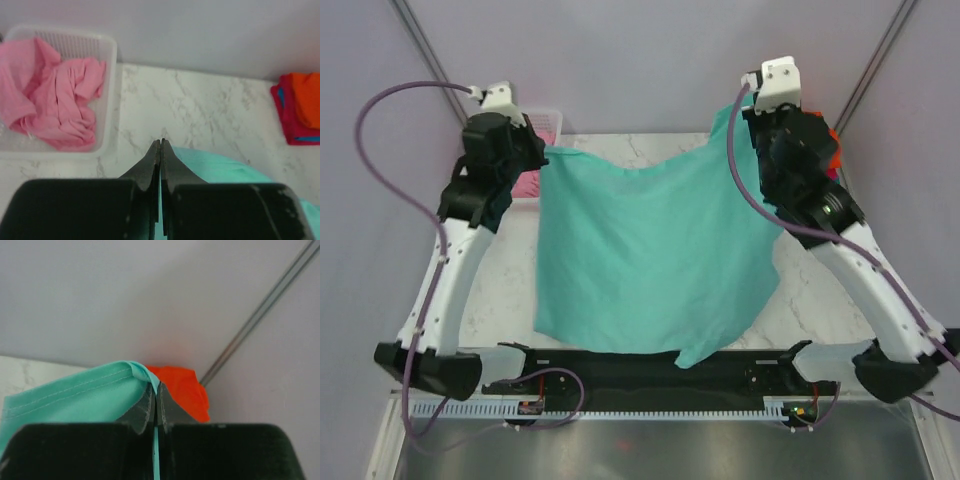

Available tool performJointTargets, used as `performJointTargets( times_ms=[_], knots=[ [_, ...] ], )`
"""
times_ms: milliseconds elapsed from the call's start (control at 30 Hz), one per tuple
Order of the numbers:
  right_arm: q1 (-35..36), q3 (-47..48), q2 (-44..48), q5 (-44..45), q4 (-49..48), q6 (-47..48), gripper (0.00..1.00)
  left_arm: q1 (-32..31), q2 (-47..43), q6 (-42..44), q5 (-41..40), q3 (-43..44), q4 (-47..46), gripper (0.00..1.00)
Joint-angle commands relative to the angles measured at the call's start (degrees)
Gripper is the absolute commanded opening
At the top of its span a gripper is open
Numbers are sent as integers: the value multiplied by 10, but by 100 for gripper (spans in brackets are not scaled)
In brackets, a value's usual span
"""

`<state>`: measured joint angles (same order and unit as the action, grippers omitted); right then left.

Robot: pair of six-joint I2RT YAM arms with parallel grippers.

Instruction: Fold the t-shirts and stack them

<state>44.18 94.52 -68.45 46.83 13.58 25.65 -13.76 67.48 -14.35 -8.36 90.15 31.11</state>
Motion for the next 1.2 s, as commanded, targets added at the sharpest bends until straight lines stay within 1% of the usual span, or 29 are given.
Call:
performJointTargets(
  times_ms=[0, 33, 67, 100, 133, 167, 200, 233, 267, 300, 333, 367, 400, 433, 467, 500, 533, 567, 600, 667, 700, 767, 800, 833, 867, 900, 1000, 1067, 1167],
  knots=[
    [-206, -14, -137, -241, 61, -162, 0, 30, 76, -41, 15, -38, 1, 2],
    [-252, -10, -175, -294, 53, -180, 0, 34, 144, -42, 16, -37, -3, 2],
    [-266, 1, -218, -311, 52, -205, 0, 37, 178, -42, 15, -32, -9, 2],
    [-275, 47, -305, -316, 52, -216, 0, 49, 226, -44, 19, 1, 0, 2],
    [-287, 84, -353, -321, 77, -224, 11, 57, 307, -48, 30, 29, 17, 4],
    [-291, 134, -401, -336, 102, -233, 24, 64, 351, -52, 41, 61, 60, 9],
    [-295, 239, -486, -346, 129, -242, 40, 72, 384, -54, 47, 129, 85, 13],
    [-297, 289, -521, -348, 179, -244, 69, 73, 409, -55, 47, 159, 109, 15],
    [-297, 330, -565, -356, 196, -246, 74, 73, 430, -47, 47, 178, 118, 20],
    [-297, 374, -573, -364, 204, -248, 77, 73, 429, -45, 51, 197, 118, 43],
    [-297, 378, -572, -373, 203, -249, 81, 73, 426, -41, 51, 203, 117, 55],
    [-296, 371, -552, -381, 199, -253, 82, 73, 414, -38, 50, 212, 118, 66],
    [-296, 339, -537, -381, 193, -272, 84, 73, 406, -38, 55, 215, 119, 79],
    [-296, 314, -515, -386, 173, -278, 84, 73, 398, -38, 59, 213, 120, 81],
    [-296, 283, -468, -391, 160, -282, 85, 71, 387, -38, 60, 209, 122, 83],
    [-295, 218, -443, -391, 146, -285, 87, 66, 361, -39, 58, 190, 122, 84],
    [-292, 186, -419, -388, 130, -292, 88, 62, 347, -40, 56, 177, 125, 84],
    [-292, 156, -372, -387, 124, -297, 88, 58, 327, -45, 53, 136, 124, 84],
    [-290, 98, -348, -392, 116, -303, 88, 46, 291, -51, 48, 110, 122, 84],
    [-282, 32, -280, -406, 103, -328, 88, 34, 252, -66, 52, 52, 117, 83],
    [-278, -31, -260, -416, 96, -337, 89, 23, 238, -83, 64, -11, 109, 82],
    [-265, -85, -219, -429, 87, -362, 89, 11, 194, -118, 79, -78, 76, 82],
    [-262, -130, -209, -428, 86, -373, 89, -6, 182, -128, 99, -141, 61, 81],
    [-258, -151, -202, -431, 85, -382, 89, -17, 166, -140, 103, -169, 31, 81],
    [-257, -171, -193, -430, 85, -400, 89, -31, 165, -160, 109, -214, 19, 80],
    [-256, -207, -189, -427, 85, -408, 89, -58, 166, -168, 113, -230, 11, 80],
    [-246, -272, -184, -428, 73, -430, 89, -111, 186, -199, 116, -266, -12, 79],
    [-228, -297, -191, -426, 64, -433, 89, -129, 208, -212, 117, -279, -29, 79],
    [-208, -319, -224, -418, 52, -438, 89, -132, 253, -209, 108, -274, -33, 79]
  ],
)
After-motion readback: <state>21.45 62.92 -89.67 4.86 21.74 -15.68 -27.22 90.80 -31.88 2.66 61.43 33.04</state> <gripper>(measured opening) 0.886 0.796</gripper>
